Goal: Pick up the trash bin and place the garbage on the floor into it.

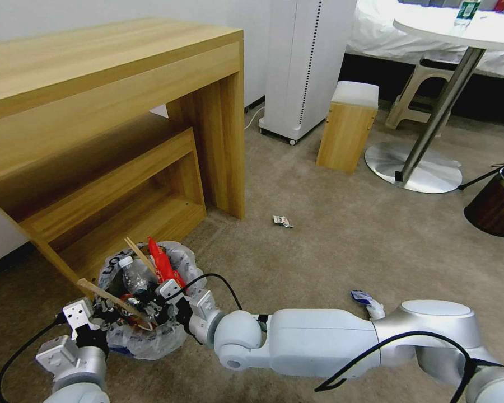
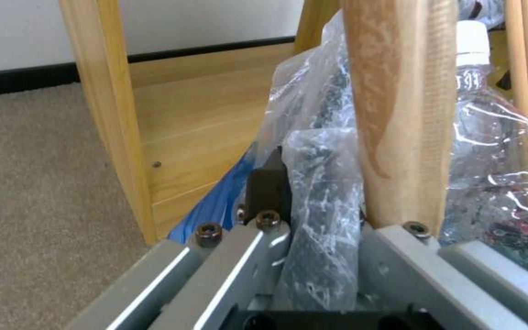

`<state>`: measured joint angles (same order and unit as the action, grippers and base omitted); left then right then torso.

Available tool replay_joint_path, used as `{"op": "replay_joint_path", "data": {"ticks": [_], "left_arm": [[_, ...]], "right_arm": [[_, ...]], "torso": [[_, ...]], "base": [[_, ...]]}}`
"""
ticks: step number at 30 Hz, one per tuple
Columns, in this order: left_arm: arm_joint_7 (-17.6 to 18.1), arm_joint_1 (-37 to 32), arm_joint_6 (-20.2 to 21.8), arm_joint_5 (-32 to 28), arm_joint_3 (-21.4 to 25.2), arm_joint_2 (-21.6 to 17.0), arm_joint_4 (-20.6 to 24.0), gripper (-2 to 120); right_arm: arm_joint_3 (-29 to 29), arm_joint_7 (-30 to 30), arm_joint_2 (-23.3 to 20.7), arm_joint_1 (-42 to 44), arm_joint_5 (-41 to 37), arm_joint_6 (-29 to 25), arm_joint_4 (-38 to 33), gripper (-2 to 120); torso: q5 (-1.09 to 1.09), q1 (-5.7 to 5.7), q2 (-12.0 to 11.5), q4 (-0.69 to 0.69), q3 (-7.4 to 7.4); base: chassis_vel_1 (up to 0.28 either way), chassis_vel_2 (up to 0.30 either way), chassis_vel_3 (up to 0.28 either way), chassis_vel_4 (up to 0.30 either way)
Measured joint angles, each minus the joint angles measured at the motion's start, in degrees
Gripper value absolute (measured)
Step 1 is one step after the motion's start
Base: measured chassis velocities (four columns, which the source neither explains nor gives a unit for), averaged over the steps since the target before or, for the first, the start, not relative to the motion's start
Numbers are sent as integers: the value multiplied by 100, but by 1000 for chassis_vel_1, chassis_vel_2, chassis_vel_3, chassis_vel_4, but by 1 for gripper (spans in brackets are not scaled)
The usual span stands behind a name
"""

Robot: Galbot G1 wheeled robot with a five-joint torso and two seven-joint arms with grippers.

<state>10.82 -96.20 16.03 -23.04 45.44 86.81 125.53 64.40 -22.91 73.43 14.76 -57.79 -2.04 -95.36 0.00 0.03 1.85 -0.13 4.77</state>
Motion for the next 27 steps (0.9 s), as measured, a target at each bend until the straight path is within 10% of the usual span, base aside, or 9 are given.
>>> {"op": "replay_joint_path", "data": {"ticks": [14,27], "left_arm": [[-12,-24,20,-2,11,-1,16,1],[-16,7,24,-8,16,-30,-83,1]], "right_arm": [[-464,9,133,37,9,-144,-161,98],[-1505,25,144,409,139,-435,-324,100]], "torso": [[0,0,0,0,0],[0,0,0,1,0]], "base": [[0,0,0,0],[0,0,0,0]]}}
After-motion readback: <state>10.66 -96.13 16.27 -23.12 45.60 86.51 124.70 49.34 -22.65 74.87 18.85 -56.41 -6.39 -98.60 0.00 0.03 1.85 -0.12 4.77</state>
